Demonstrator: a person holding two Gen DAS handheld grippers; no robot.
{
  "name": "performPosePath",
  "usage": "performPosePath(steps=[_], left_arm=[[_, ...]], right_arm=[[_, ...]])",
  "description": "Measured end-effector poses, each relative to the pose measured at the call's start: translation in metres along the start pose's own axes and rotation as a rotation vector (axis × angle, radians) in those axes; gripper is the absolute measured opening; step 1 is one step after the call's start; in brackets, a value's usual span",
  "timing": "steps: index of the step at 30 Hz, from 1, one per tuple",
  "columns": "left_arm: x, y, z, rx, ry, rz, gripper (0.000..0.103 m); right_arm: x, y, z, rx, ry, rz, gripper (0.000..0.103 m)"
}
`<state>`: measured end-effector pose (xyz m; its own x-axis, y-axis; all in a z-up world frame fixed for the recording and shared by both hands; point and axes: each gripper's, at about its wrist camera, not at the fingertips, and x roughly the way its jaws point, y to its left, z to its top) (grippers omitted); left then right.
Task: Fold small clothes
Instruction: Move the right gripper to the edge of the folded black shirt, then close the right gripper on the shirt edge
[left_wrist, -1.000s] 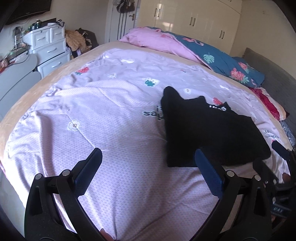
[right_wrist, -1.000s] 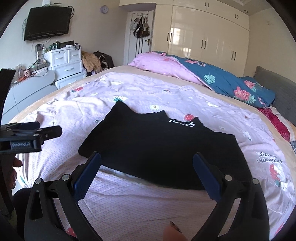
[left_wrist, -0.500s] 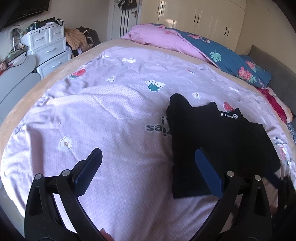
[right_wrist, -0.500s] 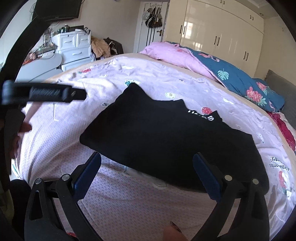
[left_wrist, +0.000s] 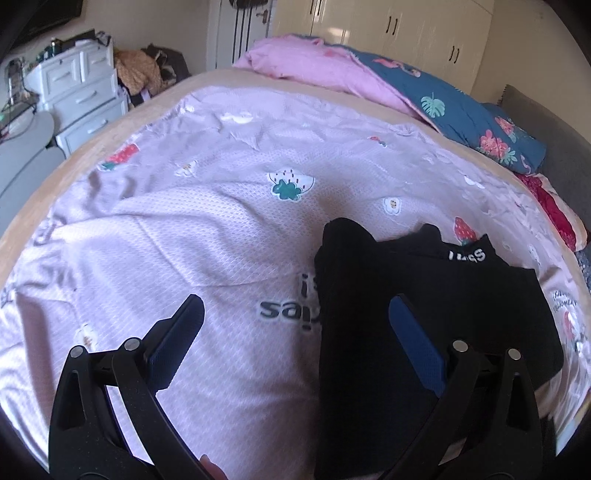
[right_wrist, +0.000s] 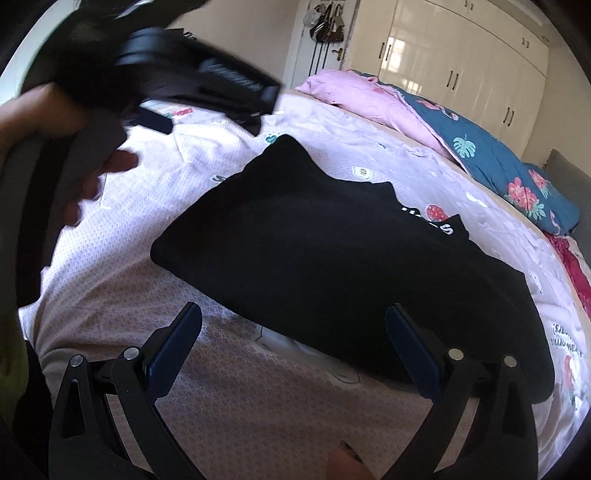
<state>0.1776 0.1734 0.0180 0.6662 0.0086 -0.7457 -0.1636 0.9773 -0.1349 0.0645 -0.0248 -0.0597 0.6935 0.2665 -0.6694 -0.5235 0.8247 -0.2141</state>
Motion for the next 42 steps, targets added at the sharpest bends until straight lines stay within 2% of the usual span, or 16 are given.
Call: performPosePath(steps=[7, 19, 24, 25, 26, 27, 28, 30, 31, 32, 33, 36, 42], left_arm=[[0.031, 0.004, 0.014, -0.028, 0.037, 0.017, 0.094], [0.051, 0.014, 0.009, -0.032, 0.064, 0.025, 0.094], [0.058, 0.013, 0.008, -0.021, 0.075, 0.027, 0.094], [0.058, 0.012, 0.008, -0.019, 0.076, 0.026, 0.094], [0.059, 0.011, 0.008, -0.017, 0.076, 0.026, 0.094], [0.059, 0.011, 0.008, -0.017, 0.077, 0.02, 0.094], [0.059, 0.01, 0.008, -0.017, 0.077, 0.015, 0.094], [0.058, 0.009, 0.007, -0.02, 0.075, 0.002, 0.094], [0.059, 0.007, 0.006, -0.019, 0.077, -0.008, 0.094], [0.059, 0.006, 0.006, -0.019, 0.079, -0.014, 0.094], [0.06, 0.005, 0.005, -0.019, 0.082, -0.024, 0.094], [0.064, -0.002, 0.003, -0.014, 0.093, -0.049, 0.094], [0.069, -0.018, 0.001, 0.008, 0.102, -0.105, 0.094]], right_arm=[[0.019, 0.013, 0.003, -0.075, 0.024, -0.003, 0.099], [0.047, 0.015, 0.022, -0.113, 0.049, -0.045, 0.099], [0.047, 0.017, 0.024, -0.144, -0.002, -0.097, 0.097], [0.044, 0.016, 0.023, -0.14, -0.016, -0.096, 0.094], [0.041, 0.014, 0.024, -0.131, -0.03, -0.085, 0.077], [0.039, 0.012, 0.024, -0.123, -0.037, -0.077, 0.069], [0.036, 0.01, 0.024, -0.115, -0.051, -0.073, 0.067], [0.028, 0.005, 0.024, -0.102, -0.081, -0.058, 0.042], [0.026, 0.005, 0.025, -0.097, -0.088, -0.051, 0.039], [0.023, 0.003, 0.024, -0.094, -0.097, -0.036, 0.029], [0.022, 0.003, 0.024, -0.098, -0.102, -0.032, 0.024], [0.018, 0.003, 0.022, -0.106, -0.114, -0.029, 0.017], [0.005, -0.004, 0.022, -0.054, -0.136, 0.0, 0.012]])
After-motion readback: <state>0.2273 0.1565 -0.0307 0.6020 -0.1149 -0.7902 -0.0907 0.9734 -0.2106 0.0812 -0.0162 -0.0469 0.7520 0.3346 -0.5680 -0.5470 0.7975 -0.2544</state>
